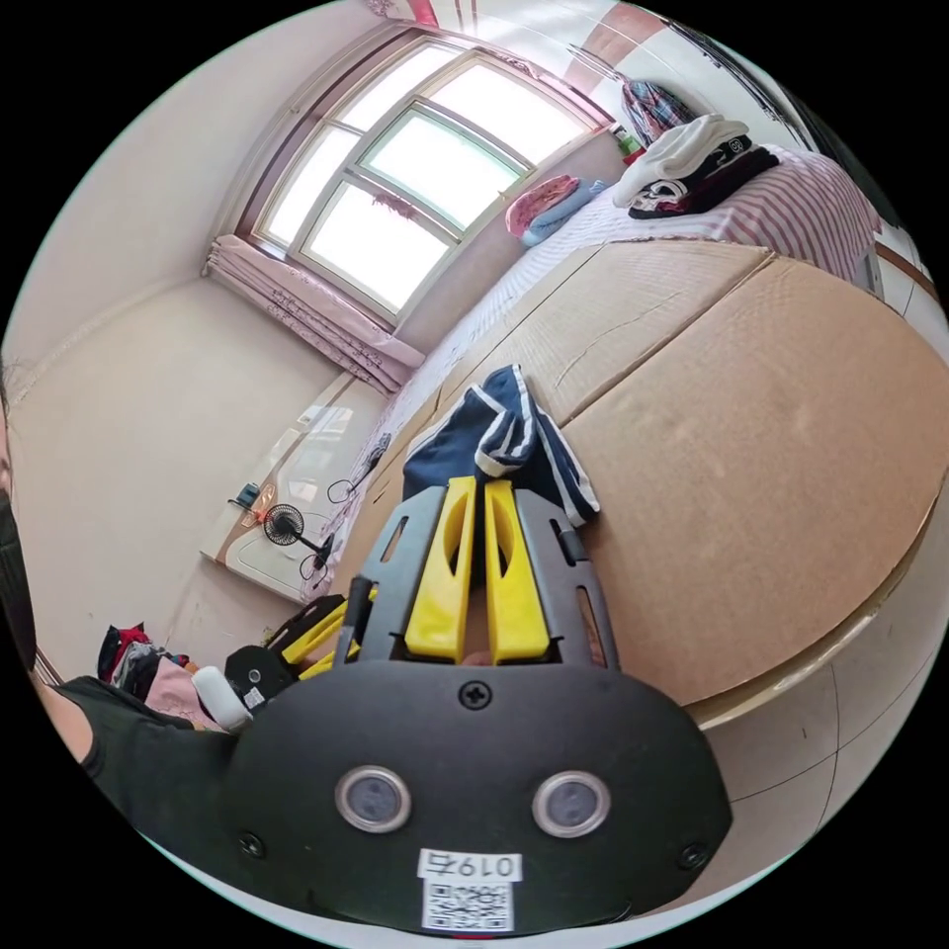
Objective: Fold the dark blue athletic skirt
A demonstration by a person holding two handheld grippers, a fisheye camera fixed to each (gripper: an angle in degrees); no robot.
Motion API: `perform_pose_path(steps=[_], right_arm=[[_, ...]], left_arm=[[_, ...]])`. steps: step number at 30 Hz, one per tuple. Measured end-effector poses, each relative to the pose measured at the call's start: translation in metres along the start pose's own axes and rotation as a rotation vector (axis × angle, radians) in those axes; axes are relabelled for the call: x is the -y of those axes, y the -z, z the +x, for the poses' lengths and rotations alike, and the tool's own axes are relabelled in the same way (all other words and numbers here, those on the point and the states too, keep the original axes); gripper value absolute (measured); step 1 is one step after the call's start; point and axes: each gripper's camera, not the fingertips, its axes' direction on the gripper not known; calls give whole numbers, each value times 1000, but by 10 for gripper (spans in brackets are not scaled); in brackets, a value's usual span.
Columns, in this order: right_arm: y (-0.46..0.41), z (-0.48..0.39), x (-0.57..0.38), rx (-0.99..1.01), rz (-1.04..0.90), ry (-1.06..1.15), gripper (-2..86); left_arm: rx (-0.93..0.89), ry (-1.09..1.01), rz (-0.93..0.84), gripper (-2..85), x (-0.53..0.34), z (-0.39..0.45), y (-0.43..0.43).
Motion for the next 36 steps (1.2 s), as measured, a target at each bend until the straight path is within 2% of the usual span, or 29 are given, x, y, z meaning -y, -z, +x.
perform_pose_path(steps=[6,12,17,28,36], right_arm=[[-4,18,-6,25,-26,-25,-2],[-22,59,-28,126,-104,-172,-1],[-36,59,-41,122,-150,-164,4],[-34,52,-34,30,-135,-21,56],[-45,62,-29,15,-124,-8,19]], left_arm=[[16,-132,-65,14,-15,37,-12],[181,-317,-89,11,-30,35,-12],[159,-460,-135,10,-47,42,-26],[144,-332,-105,11,-48,28,-21],[150,-274,-79,10,-39,-9,-14]])
